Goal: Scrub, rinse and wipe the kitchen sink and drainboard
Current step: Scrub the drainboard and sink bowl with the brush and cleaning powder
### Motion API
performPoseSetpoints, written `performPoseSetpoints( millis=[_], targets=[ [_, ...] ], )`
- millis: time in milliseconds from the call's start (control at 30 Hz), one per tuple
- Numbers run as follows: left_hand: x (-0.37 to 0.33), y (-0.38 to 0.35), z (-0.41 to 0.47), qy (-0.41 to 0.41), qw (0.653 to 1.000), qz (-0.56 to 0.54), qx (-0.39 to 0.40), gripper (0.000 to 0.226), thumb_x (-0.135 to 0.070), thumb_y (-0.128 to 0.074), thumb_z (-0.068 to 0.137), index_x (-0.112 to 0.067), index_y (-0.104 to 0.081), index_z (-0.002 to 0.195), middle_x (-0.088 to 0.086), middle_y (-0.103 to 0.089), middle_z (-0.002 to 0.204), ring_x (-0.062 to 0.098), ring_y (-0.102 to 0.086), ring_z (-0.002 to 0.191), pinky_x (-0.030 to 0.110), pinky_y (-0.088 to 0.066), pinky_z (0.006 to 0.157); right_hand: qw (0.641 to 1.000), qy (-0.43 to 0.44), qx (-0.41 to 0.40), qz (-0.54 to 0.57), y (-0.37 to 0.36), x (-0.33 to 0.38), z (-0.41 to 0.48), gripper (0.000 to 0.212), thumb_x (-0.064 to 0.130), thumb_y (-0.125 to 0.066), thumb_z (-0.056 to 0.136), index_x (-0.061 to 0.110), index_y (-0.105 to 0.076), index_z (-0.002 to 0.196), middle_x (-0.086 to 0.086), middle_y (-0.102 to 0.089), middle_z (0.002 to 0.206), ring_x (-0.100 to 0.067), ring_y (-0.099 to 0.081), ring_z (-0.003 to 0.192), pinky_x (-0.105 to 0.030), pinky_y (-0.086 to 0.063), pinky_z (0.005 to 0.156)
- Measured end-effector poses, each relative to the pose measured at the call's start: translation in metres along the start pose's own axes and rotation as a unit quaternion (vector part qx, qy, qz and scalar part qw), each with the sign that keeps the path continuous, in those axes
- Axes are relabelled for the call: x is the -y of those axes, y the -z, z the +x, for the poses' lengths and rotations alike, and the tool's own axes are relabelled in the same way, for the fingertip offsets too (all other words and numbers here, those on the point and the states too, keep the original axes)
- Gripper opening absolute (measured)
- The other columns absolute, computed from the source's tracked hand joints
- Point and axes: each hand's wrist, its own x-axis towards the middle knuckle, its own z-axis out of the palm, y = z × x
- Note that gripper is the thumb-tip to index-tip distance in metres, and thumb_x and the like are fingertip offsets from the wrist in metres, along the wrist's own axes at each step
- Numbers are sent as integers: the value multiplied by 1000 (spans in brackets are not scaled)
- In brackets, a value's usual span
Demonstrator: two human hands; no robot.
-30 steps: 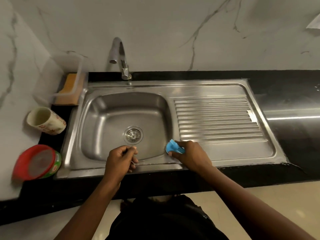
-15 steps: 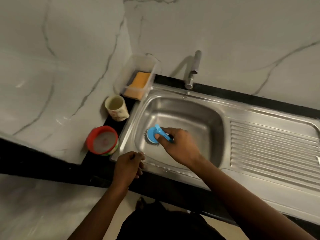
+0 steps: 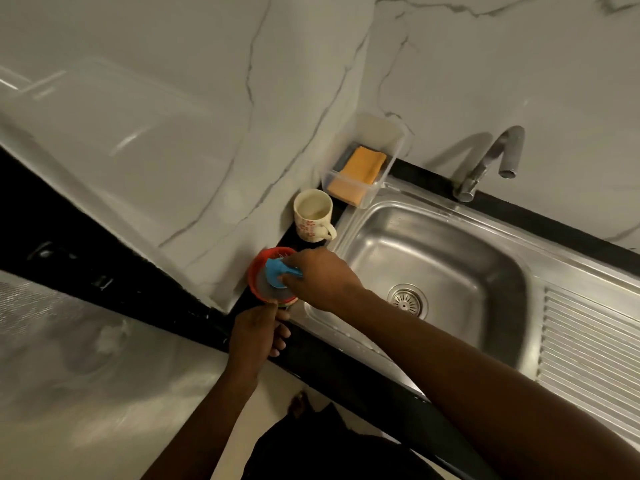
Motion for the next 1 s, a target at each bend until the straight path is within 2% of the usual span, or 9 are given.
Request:
performPoseSetpoints(
  millis=[133, 233, 400, 567, 667, 733, 867, 933, 1000],
  targets=[
    [-4, 8, 4, -1, 1000, -11, -3, 39, -33, -52, 108, -4, -74, 92, 11, -69, 65, 19, -57, 52, 28, -45, 50, 998, -18, 18, -51, -19, 7, 24, 42, 45, -59, 101, 21, -65, 135, -4, -69, 113, -20, -66, 93, -30, -51, 73],
    [-7, 10, 8, 4, 1000, -4, 3, 33, -26, -54, 106, -2, -74, 94, 9, -69, 63, 16, -57, 49, 27, -45, 48, 999, -37, 20, -32, -28, 12, 32, 46, 47, -63, 98, 18, -65, 133, -6, -68, 113, -22, -67, 93, -33, -57, 80],
    [-7, 11, 9, -20, 1000, 10, -1, 35, -27, -53, 108, -3, -73, 93, 8, -70, 63, 14, -56, 48, 27, -44, 48, 998, 3, 67, -22, -24, 12, 29, 40, 38, -61, 102, 17, -65, 135, -3, -70, 115, -17, -66, 96, -29, -54, 82],
    [-9, 10, 8, -14, 1000, 13, -11, 34, -25, -50, 107, -3, -73, 93, 9, -73, 67, 15, -55, 50, 29, -43, 50, 990, 41, 84, -107, -1, 9, 22, 37, 42, -58, 101, 17, -69, 126, 2, -65, 98, -14, -61, 82, -23, -42, 61],
    [-12, 5, 4, -9, 1000, 4, -26, 33, -22, -50, 106, -2, -72, 92, 10, -74, 67, 16, -54, 50, 28, -42, 50, 975, 86, 65, -195, 10, 6, 23, 39, 46, -56, 101, 19, -71, 125, -2, -70, 105, -19, -66, 89, -32, -56, 70],
    [-13, 2, 3, -2, 999, -6, -34, 32, -21, -51, 105, -2, -72, 92, 9, -73, 67, 17, -54, 50, 28, -42, 49, 972, 96, 47, -208, 12, 4, 21, 39, 46, -54, 101, 19, -70, 125, -2, -71, 105, -20, -67, 89, -36, -58, 74],
    [-11, -9, -4, 15, 1000, -6, -26, 34, -25, -49, 103, -4, -73, 92, 7, -73, 66, 16, -56, 51, 28, -42, 50, 992, 62, -11, -111, 23, -3, 2, 37, 47, -53, 101, 24, -69, 125, 4, -71, 108, -16, -65, 93, -38, -57, 77],
    [-13, -17, -10, 15, 1000, 3, -12, 34, -24, -48, 102, -3, -72, 92, 9, -74, 68, 16, -56, 51, 28, -42, 50, 999, 11, -35, -13, 32, -12, -12, 31, 47, -57, 100, 23, -73, 112, 3, -70, 94, -15, -64, 83, -37, -56, 72],
    [-15, -28, -13, 24, 1000, 8, 8, 30, -20, -48, 101, -3, -71, 94, 9, -73, 70, 16, -56, 50, 27, -42, 48, 990, -47, -44, 122, 43, -24, -28, 30, 45, -60, 100, 18, -75, 103, -1, -70, 81, -14, -64, 68, -34, -54, 63]
  ],
)
